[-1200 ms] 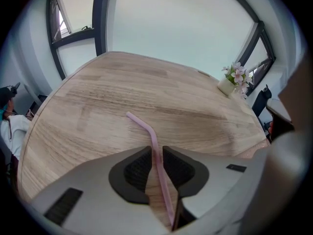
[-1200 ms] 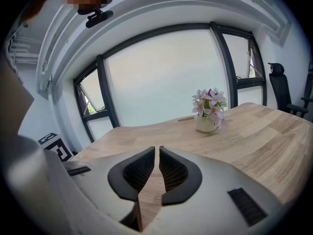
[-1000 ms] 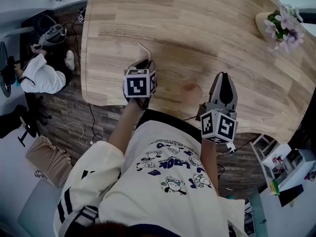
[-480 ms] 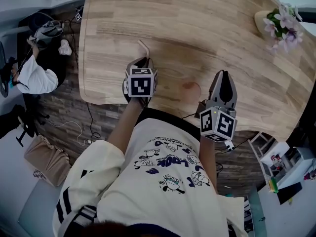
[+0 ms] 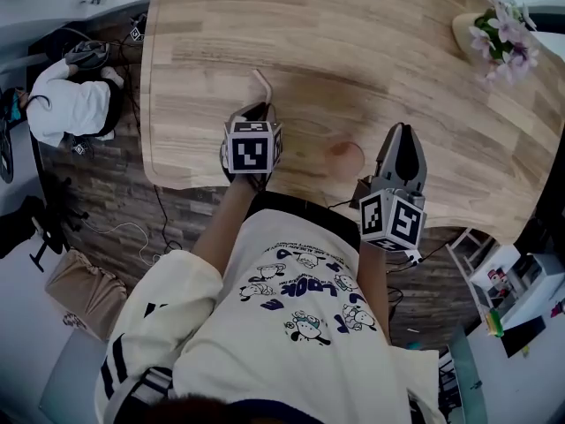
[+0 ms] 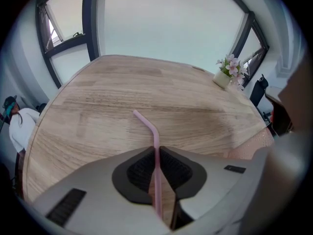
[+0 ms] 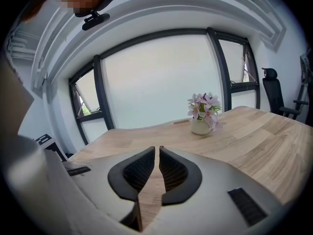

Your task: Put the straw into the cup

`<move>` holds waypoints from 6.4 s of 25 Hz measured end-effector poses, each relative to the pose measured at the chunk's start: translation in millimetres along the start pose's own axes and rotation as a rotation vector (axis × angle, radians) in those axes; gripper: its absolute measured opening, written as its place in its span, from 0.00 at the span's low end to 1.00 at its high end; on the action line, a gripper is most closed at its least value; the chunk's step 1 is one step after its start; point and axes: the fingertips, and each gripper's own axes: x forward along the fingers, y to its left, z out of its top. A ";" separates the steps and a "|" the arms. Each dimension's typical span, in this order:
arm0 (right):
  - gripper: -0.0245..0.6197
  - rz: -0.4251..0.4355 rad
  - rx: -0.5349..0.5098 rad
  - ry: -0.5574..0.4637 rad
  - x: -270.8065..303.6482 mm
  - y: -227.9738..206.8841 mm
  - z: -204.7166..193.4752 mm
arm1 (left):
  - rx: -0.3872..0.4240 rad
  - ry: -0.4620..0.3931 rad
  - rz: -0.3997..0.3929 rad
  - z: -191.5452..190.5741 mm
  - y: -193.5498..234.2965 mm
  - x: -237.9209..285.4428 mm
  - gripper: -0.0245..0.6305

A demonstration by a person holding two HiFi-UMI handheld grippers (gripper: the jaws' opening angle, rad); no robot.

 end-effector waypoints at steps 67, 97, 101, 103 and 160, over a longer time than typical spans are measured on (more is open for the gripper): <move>0.05 0.038 0.060 -0.288 -129.0 -16.3 47.7 | 0.180 -0.972 -0.487 111.7 -183.0 -225.9 0.13; 0.05 0.069 0.040 -0.244 -123.6 -2.5 35.8 | 0.255 -0.984 -0.474 51.3 -192.2 -156.4 0.13; 0.05 0.067 0.043 -0.239 -121.3 -3.1 34.4 | 0.266 -0.955 -0.463 49.1 -194.2 -150.5 0.13; 0.05 0.067 0.044 -0.237 -121.1 -3.0 33.7 | 0.270 -0.945 -0.462 48.0 -194.4 -148.7 0.13; 0.06 0.184 -0.048 -0.304 -129.8 27.7 51.4 | 0.298 -1.063 -0.349 53.1 -187.5 -224.5 0.11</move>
